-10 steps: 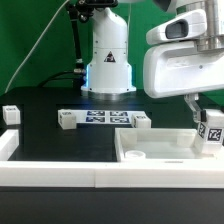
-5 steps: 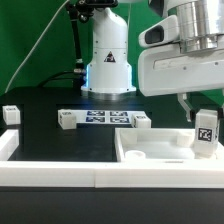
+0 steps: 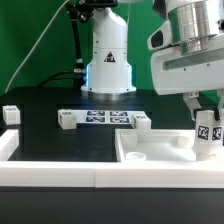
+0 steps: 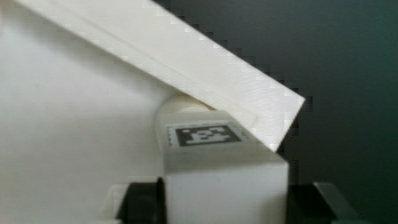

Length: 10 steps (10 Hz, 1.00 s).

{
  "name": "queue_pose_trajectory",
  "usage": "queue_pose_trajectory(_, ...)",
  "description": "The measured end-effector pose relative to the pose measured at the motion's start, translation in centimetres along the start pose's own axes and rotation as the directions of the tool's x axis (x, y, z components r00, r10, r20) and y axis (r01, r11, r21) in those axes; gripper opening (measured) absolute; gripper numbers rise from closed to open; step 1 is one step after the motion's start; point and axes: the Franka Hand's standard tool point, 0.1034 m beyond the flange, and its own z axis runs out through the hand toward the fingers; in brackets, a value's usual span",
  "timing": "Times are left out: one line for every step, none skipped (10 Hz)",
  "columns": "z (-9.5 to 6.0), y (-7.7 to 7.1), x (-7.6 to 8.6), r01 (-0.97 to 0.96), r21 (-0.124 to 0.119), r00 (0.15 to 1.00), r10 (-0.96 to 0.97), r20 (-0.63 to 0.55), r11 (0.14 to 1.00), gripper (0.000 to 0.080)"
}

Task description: Assemble one leg

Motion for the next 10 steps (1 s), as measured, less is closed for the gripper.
queue_pose_trajectory(0.0, 0.0, 0.0, -0.015, 0.003, 1.0, 0.015, 0.003, 1.0, 0.0311)
queue_pose_trajectory(0.1, 0.1, 0.0, 0.052, 0.002, 0.999, -0.052, 0.004, 0.999, 0.0311)
queue_pose_trajectory(0.4, 0.0, 0.1, 0.093, 0.0, 0.996, -0.093, 0.007, 0.996, 0.0512)
queue_pose_trajectory(0.6, -0.3, 0.2, 0.17, -0.004, 0.985, -0.17, 0.012, 0.985, 0.0512)
queue_pose_trajectory(0.7, -0.5, 0.1, 0.294, -0.006, 0.956, -0.294, 0.019, 0.956, 0.0618)
queue_pose_trajectory(0.8, -0.5, 0.0, 0.392, -0.009, 0.92, -0.391, 0.027, 0.92, 0.0644)
queue_pose_trajectory(0.8, -0.7, 0.0, 0.474, -0.011, 0.88, -0.473, 0.028, 0.881, 0.0644)
queue_pose_trajectory(0.8, -0.8, 0.0, 0.571, -0.013, 0.821, -0.571, 0.026, 0.821, 0.0648)
queue_pose_trajectory(0.7, -1.0, 0.0, 0.643, -0.017, 0.766, -0.642, 0.022, 0.766, 0.0648)
queue_pose_trajectory(0.6, -1.1, 0.1, 0.745, -0.029, 0.667, -0.745, 0.016, 0.666, 0.0649)
